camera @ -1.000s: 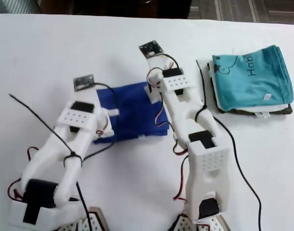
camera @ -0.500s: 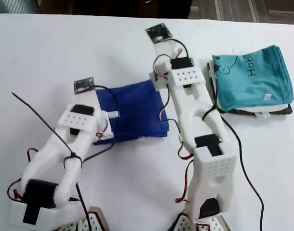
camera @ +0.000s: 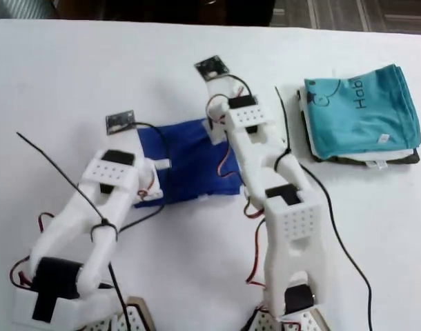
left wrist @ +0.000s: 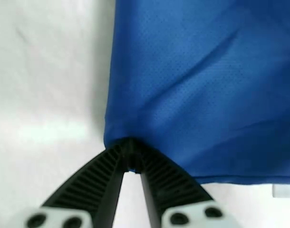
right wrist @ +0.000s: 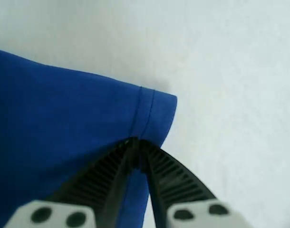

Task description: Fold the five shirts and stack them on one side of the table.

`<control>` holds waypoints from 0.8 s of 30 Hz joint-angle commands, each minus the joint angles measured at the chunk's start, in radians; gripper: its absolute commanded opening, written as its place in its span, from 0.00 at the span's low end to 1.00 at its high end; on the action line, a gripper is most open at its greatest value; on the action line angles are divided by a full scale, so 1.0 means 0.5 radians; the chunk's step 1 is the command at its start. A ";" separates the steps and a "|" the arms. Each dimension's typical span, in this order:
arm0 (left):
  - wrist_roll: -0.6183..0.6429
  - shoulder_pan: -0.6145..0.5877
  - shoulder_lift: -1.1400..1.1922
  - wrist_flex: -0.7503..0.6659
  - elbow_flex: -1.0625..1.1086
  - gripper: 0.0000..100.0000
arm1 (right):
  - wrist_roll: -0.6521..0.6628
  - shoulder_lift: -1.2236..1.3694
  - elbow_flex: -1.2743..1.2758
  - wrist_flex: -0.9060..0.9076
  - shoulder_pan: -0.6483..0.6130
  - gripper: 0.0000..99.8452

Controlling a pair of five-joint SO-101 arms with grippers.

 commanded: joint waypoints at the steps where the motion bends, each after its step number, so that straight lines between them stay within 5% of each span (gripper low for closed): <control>1: -0.012 0.009 -0.012 -0.009 0.005 0.03 | -0.015 -0.155 -0.068 0.066 0.032 0.02; 9: -0.015 0.006 -0.028 0.074 -0.054 0.03 | -0.015 -0.652 -0.049 0.327 0.051 0.02; 16: -0.141 0.003 -0.031 0.549 -0.413 0.03 | -0.334 -0.756 -0.049 0.474 0.091 0.02; 24: -0.138 -0.009 -0.031 0.988 -0.950 0.03 | -0.338 -0.756 0.104 0.480 0.118 0.02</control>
